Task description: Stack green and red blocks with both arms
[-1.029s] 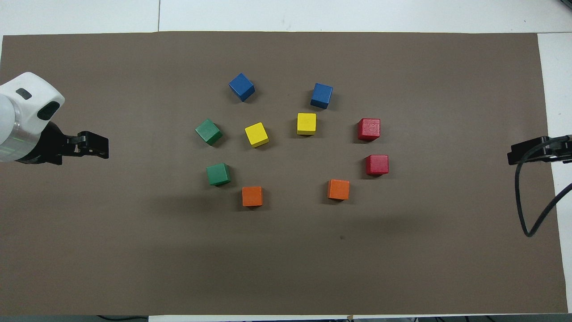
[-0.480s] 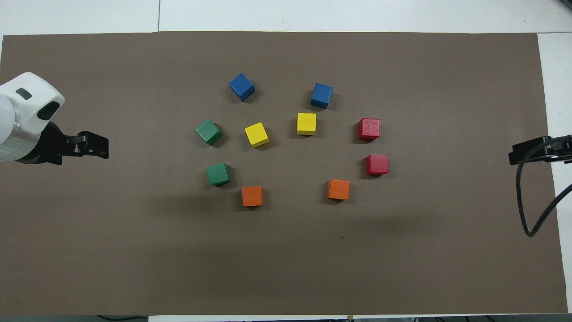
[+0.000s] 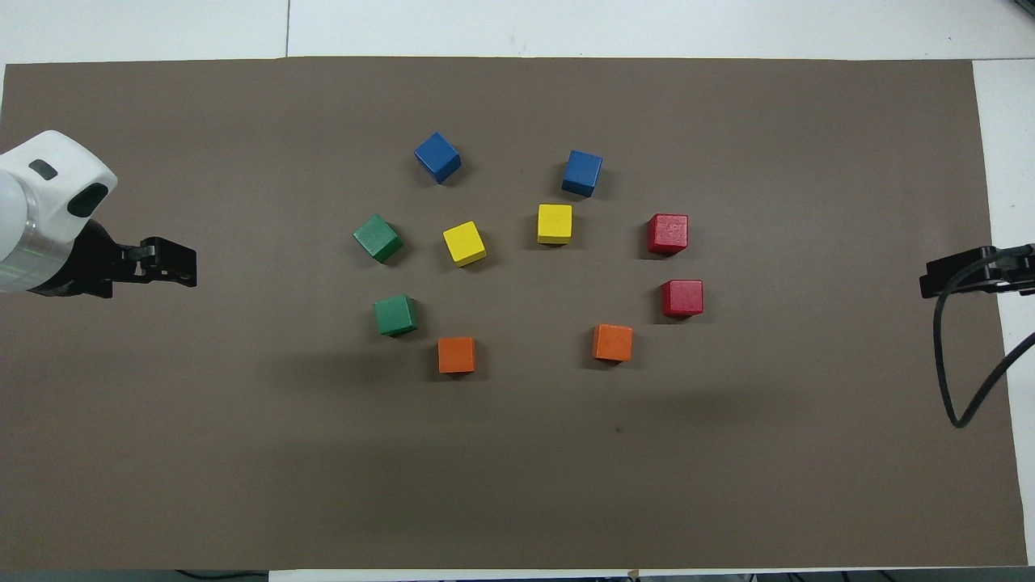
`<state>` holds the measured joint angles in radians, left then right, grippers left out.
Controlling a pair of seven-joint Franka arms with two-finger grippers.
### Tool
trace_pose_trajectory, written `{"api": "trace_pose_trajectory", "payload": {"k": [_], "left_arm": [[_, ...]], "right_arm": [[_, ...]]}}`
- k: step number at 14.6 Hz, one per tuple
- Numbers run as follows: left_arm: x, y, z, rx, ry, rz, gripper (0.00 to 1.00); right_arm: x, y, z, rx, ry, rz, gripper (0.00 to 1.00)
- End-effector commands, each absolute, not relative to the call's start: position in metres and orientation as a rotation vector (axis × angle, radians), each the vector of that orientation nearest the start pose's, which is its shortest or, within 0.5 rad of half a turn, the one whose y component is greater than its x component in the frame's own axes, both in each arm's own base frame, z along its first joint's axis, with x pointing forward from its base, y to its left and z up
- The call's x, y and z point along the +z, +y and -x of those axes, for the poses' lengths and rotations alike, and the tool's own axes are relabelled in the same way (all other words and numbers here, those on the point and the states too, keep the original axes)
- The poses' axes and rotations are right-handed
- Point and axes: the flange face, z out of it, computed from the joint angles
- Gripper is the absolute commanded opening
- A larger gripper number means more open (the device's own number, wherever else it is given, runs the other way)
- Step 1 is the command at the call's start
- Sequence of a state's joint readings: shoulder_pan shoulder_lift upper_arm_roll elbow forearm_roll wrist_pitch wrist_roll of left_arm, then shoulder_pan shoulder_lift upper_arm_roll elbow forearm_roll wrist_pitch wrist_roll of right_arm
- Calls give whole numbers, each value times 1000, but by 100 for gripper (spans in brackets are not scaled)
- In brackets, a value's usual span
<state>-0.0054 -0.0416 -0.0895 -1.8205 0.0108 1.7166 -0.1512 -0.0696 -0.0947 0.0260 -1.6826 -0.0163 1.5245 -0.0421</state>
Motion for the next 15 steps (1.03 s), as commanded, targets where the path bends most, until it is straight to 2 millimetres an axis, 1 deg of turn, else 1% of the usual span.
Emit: {"api": "trace_pose_trajectory", "payload": {"k": [1,4,6,7,9,11,13,14,15], "left_arm": [[543,-49,-536,71,-87,3131,100],[543,-50,-535,71,-85,3131,100],[543,-50,-535,71,-85,3131,100],[543,-50,-535,71,-85,3131,100],[543,-50,-535,71,-85,3131,100],[543,-50,-535,71,-85,3131,100],[543,-50,-535,71,-85,3131,100],[543,-50,-535,71,-85,3131,100],[543,-50,-535,71,-85,3131,100]], "right_arm": [[610,5,-514,96,-16,3142,100],[579,53,-519,50,47,3146,100],[555,78,-523,13,80,3139,100],[546,89,-524,-5,90,3127,100],[534,100,-528,-4,92,3123,100],[520,105,-535,3,83,3124,100],[498,108,-537,-20,82,3120,100],[485,119,-537,-16,84,3119,100],[475,127,-539,-9,99,3119,100]]}}
